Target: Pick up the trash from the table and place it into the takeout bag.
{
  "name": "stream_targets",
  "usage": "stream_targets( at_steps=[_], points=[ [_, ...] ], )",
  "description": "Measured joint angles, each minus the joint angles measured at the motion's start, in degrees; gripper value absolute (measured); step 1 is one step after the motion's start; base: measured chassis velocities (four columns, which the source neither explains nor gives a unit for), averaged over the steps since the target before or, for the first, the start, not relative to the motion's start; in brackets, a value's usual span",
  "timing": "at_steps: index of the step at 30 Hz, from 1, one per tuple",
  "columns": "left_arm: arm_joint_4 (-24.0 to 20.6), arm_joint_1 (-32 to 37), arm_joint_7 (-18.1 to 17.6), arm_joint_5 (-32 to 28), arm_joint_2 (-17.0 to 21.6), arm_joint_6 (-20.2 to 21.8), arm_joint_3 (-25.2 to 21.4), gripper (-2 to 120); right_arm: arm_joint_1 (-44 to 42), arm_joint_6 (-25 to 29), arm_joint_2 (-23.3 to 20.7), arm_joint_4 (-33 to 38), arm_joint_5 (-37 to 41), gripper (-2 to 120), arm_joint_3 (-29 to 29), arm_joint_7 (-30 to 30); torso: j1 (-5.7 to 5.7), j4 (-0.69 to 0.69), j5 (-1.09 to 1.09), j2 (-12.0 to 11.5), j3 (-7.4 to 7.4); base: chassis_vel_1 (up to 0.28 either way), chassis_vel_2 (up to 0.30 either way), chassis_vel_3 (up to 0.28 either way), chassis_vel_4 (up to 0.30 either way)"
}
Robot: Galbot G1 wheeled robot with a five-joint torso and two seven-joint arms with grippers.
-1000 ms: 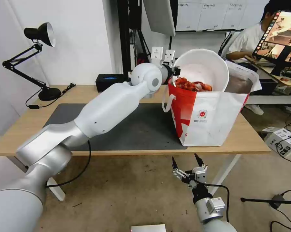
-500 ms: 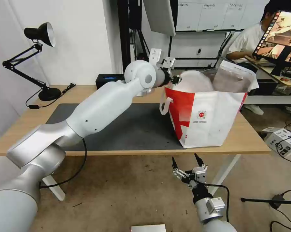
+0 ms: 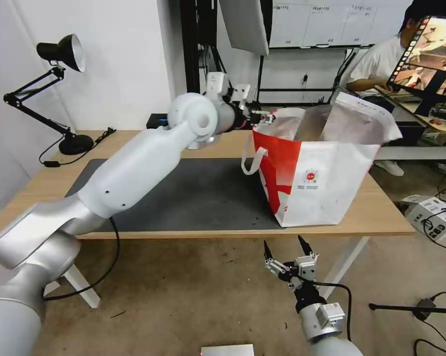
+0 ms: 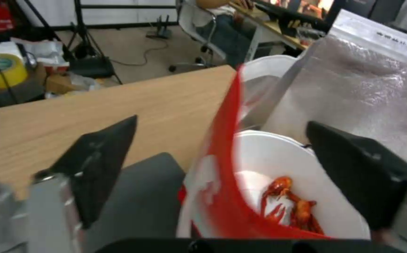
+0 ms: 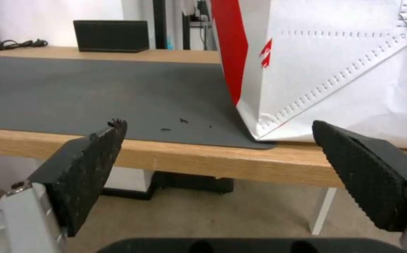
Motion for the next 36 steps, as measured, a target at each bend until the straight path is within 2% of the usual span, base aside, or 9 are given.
stream_targets(
  at_steps=[5, 7, 13, 18, 24, 26, 31, 34, 36],
  points=[
    [-2.5, 2.7, 0.7, -0.4, 2.9, -0.5, -1.9, 106, 0.0, 0.0, 0.0, 0.0, 0.0, 100, 0.0, 0.0, 0.0, 0.0, -0.01, 0.0, 0.0, 0.0, 0.0, 0.0, 0.0],
    [-5.3, 6.3, 1.1, -0.3, 6.5, -1.4, -3.1, 111, 0.0, 0.0, 0.0, 0.0, 0.0, 100, 0.0, 0.0, 0.0, 0.0, 0.0, 0.0, 0.0, 0.0, 0.0, 0.0, 0.0],
    [-9.4, 13.7, 3.8, 0.9, 11.8, -4.5, -6.4, 114, 0.0, 0.0, 0.0, 0.0, 0.0, 100, 0.0, 0.0, 0.0, 0.01, -0.02, 0.0, 0.0, 0.0, 0.0, 0.0, 0.0],
    [-12.7, 20.6, 8.7, 4.9, 15.6, -7.9, -11.5, 113, 0.0, 0.0, 0.0, 0.0, 0.0, 100, 0.0, 0.0, 0.0, 0.0, 0.0, 0.0, 0.0, 0.0, 0.0, 0.0, 0.0],
    [-16.7, 31.6, 10.3, 9.9, 19.0, -11.2, -19.7, 105, 0.0, 0.0, 0.0, 0.0, 0.0, 100, 0.0, 0.0, 0.0, 0.0, -0.03, 0.0, 0.01, 0.0, 0.0, 0.0, 0.0],
    [-18.7, 38.1, 11.3, 11.8, 20.6, -13.7, -24.3, 101, 0.0, 0.0, 0.0, 0.0, 0.0, 100, 0.0, 0.0, 0.0, 0.01, -0.01, 0.0, 0.0, 0.0, 0.0, 0.0, 0.0],
    [-20.5, 45.0, 13.9, 13.9, 22.4, -18.7, -28.5, 100, 0.0, 0.0, 0.0, 0.0, 0.0, 100, 0.0, 0.0, 0.0, -0.01, 0.02, 0.0, 0.0, 0.0, 0.0, 0.0, 0.0],
    [-21.6, 53.9, 17.6, 19.1, 22.9, -25.6, -33.2, 100, 0.0, 0.0, 0.0, 0.0, 0.0, 100, 0.0, 0.0, 0.0, 0.0, 0.0, 0.0, 0.0, 0.0, 0.0, 0.0, 0.0],
    [-21.8, 56.2, 18.3, 20.7, 22.6, -27.0, -34.8, 100, 0.0, 0.0, 0.0, 0.0, 0.0, 100, 0.0, 0.0, 0.0, 0.0, 0.0, 0.0, 0.0, 0.0, 0.0, 0.0, 0.0]
  ],
)
